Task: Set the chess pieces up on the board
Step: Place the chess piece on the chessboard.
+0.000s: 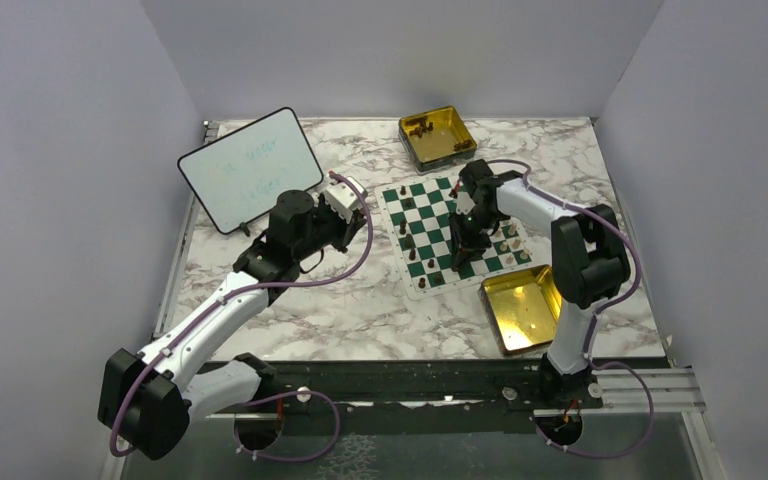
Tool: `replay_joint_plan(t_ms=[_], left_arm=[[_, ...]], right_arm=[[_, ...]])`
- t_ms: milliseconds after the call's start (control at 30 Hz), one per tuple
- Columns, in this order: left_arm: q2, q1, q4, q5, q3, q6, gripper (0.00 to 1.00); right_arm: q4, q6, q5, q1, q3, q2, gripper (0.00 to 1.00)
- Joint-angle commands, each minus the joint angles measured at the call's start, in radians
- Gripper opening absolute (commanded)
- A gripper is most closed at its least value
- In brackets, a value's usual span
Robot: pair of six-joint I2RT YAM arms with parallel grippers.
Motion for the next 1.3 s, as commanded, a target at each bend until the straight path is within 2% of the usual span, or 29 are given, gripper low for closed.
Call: replay_joint_plan(t_ms=[0,200,467,600,800,900,1033,1267], left_arm=[[-0.02,-0.001,0.005,-0.014,-0.013,0.011,0.0],[-0.021,-0.001,0.004,-0.011,-0.013,0.011,0.0],[-0.028,-0.002,0.004,0.004,-0.016,0.011,0.0],[-0.023,-0.002,0.036,0.097,-0.013,-0.007,0.0],[0.014,-0.002,0.069,0.279,0.007,-0.063,0.0],[0.034,-0.001,0.09,0.334,0.008,-0.094,0.0],[0.072,-0.004,0.093,0.388,0.021,-0.117,0.0],[0.112,-0.004,0.1,0.401,0.03,-0.143,0.0]], right_arm=[[-0.03,-0.007,0.022,0.007,0.033,0.01,0.27],[-0.051,-0.012,0.02,0.006,0.064,-0.011,0.35],[-0.069,0.002,0.025,0.006,0.129,-0.108,0.36],[0.061,0.025,-0.124,0.006,0.128,-0.215,0.38],[0.382,0.089,-0.308,0.028,0.004,-0.381,0.43],[0.482,0.115,-0.365,0.041,-0.033,-0.426,0.46],[0.512,0.113,-0.383,0.092,-0.025,-0.448,0.54],[0.48,0.178,-0.412,0.153,0.009,-0.408,0.56]])
